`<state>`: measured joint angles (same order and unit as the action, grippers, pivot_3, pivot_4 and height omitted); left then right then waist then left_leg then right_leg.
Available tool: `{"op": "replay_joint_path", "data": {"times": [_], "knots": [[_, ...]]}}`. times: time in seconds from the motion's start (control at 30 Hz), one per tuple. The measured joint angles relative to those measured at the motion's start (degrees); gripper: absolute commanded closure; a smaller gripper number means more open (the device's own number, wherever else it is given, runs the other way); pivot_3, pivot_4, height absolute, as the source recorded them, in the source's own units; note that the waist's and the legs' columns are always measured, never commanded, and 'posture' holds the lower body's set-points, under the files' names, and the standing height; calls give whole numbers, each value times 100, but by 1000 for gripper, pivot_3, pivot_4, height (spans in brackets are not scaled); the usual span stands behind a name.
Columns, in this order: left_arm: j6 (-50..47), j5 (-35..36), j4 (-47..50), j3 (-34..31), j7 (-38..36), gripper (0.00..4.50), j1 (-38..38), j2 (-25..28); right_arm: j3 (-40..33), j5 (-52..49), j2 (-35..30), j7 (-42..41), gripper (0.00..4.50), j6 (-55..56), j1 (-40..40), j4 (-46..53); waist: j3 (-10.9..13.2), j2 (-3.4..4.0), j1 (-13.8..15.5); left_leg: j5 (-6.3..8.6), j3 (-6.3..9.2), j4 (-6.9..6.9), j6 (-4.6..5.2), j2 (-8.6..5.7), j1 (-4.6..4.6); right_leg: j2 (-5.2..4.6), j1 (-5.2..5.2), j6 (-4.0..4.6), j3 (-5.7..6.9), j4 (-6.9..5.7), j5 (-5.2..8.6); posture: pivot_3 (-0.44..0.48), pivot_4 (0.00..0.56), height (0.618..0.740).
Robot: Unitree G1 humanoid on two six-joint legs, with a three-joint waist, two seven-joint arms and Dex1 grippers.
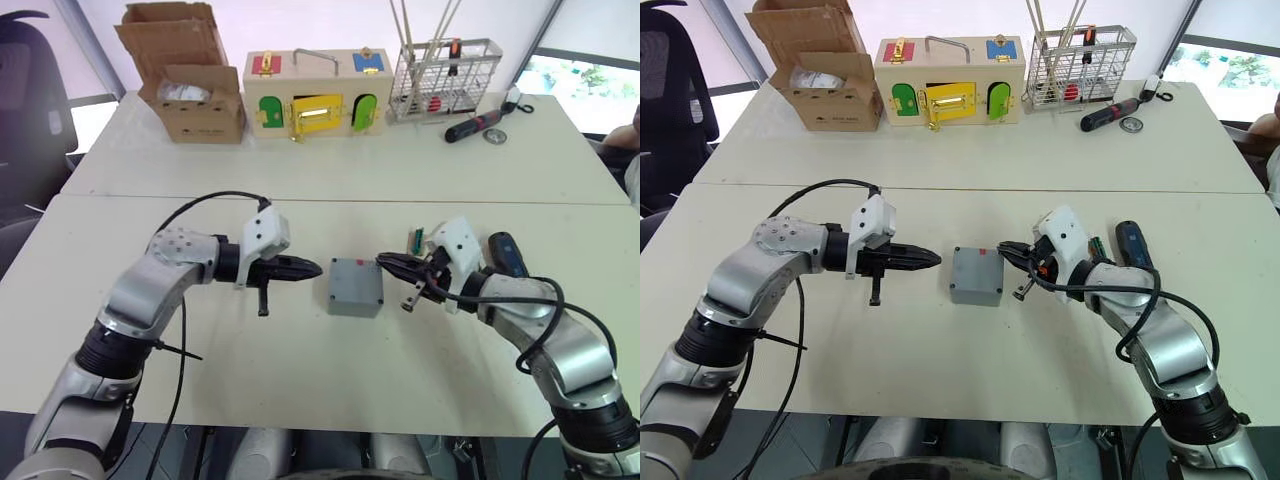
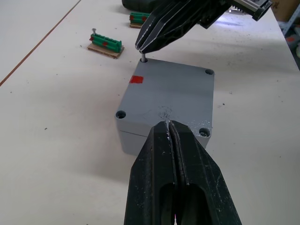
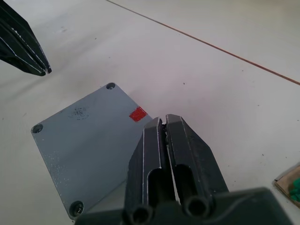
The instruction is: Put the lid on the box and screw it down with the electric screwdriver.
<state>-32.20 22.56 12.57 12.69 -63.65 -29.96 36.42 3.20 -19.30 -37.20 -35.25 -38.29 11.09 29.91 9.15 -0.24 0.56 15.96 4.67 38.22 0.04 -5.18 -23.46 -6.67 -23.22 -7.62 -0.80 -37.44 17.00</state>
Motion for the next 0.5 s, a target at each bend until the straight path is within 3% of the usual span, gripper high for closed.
{"op": "replay_joint_path", "data": {"times": [0.2,0.3,0.43,0.5], "knots": [[0,-3,0,0,4,4500,0,-5,21,7,-2,-50,4466,-5,-1,0,0,0,0,0,0,0,0,0,0,0,0,0,0,0,0,0,150,740],[1,-4,0,0,6,4500,0,-16,61,20,-14,-97,3584,-6,-2,0,0,0,-1,0,0,0,0,0,0,0,0,0,0,0,0,0,150,740],[4,-4,0,0,6,4500,0,-41,76,11,-61,-173,1575,-16,-3,3,0,0,2,0,0,0,0,0,0,0,0,0,0,0,0,0,150,740],[7,-4,0,0,6,4500,0,-60,54,-12,-115,-202,864,-44,-2,12,0,0,3,0,0,0,0,0,0,0,0,0,0,0,0,0,150,740]]}}
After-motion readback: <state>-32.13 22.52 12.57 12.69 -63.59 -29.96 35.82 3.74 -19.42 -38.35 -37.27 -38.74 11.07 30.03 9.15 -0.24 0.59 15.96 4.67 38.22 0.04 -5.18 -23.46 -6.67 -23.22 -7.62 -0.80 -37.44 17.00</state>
